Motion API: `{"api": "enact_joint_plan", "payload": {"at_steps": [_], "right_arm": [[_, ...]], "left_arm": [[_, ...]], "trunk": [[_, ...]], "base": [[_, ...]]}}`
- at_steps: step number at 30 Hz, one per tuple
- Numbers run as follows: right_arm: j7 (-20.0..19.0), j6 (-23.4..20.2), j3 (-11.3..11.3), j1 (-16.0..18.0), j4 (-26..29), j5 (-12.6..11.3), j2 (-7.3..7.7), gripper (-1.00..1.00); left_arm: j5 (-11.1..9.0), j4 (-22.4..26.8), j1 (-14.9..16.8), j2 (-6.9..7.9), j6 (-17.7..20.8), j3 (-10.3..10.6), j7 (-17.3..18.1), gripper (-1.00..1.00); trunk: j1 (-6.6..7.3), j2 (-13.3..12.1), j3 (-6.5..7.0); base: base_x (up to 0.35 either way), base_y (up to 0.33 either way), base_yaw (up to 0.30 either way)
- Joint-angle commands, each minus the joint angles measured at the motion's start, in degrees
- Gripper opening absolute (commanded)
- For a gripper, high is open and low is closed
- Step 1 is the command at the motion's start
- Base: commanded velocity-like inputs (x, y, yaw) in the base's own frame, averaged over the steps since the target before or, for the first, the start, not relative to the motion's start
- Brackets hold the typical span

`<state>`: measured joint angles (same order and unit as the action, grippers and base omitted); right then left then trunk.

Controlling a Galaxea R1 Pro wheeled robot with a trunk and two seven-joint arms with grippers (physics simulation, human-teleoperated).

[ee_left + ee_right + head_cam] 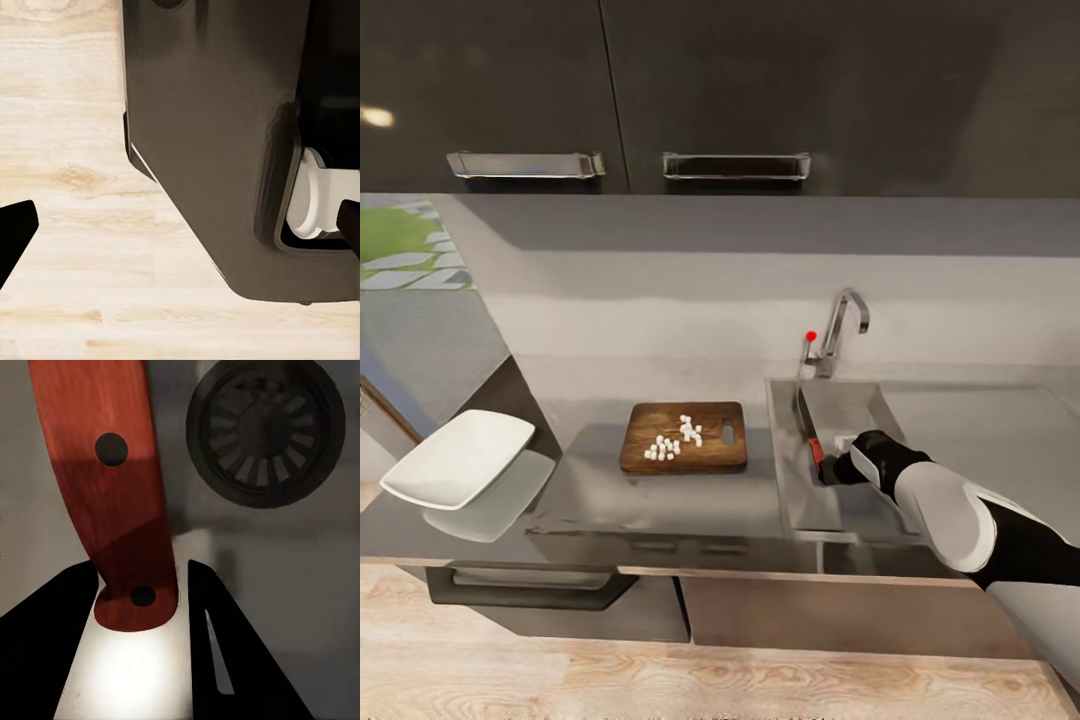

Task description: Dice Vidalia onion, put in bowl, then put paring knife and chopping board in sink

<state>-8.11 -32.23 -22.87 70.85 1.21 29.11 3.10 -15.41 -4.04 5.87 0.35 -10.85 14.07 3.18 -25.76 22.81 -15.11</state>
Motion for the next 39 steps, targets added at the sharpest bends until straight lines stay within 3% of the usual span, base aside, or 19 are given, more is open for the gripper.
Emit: {"api": "enact_joint_plan", "payload": {"at_steps": [1, 9, 17, 35, 36, 39], "right_arm": [[-0.4, -0.3, -0.3, 0.0, 0.1, 0.6, 0.01, -1.00], [-0.4, -0.3, -0.2, 0.0, 0.1, 0.6, -0.02, -1.00], [-0.4, -0.3, -0.2, 0.0, 0.1, 0.6, -0.03, -1.00], [-0.4, -0.3, -0.2, -0.1, 0.1, 0.6, -0.03, -1.00], [-0.4, -0.3, -0.2, -0.1, 0.1, 0.6, -0.03, 1.00], [-0.4, -0.3, -0.2, -0.1, 0.1, 0.6, -0.03, 1.00]], "left_arm": [[-0.6, -0.3, 0.1, -0.01, -0.4, 0.4, 0.3, 1.00], [-0.6, -0.3, 0.1, -0.06, -0.4, 0.4, 0.3, 1.00], [-0.6, -0.3, 0.1, -0.01, -0.4, 0.4, 0.3, 1.00], [-0.6, -0.3, 0.1, 0.00, -0.4, 0.4, 0.3, 1.00], [-0.6, -0.3, 0.1, 0.00, -0.4, 0.4, 0.3, 1.00], [-0.6, -0.3, 0.1, 0.00, -0.4, 0.4, 0.3, 1.00]], "trunk": [[-0.03, 0.1, -0.20], [-0.03, 0.1, -0.93], [-0.03, 0.1, -1.65], [-0.03, 0.1, -3.23], [-0.03, 0.1, -3.32], [-0.03, 0.1, -3.51]], "base": [[0.000, 0.000, 0.076], [0.000, -0.008, 0.076], [0.000, -0.210, 0.076], [0.000, -0.006, 0.084], [0.000, 0.000, 0.094], [0.000, 0.000, 0.081]]}}
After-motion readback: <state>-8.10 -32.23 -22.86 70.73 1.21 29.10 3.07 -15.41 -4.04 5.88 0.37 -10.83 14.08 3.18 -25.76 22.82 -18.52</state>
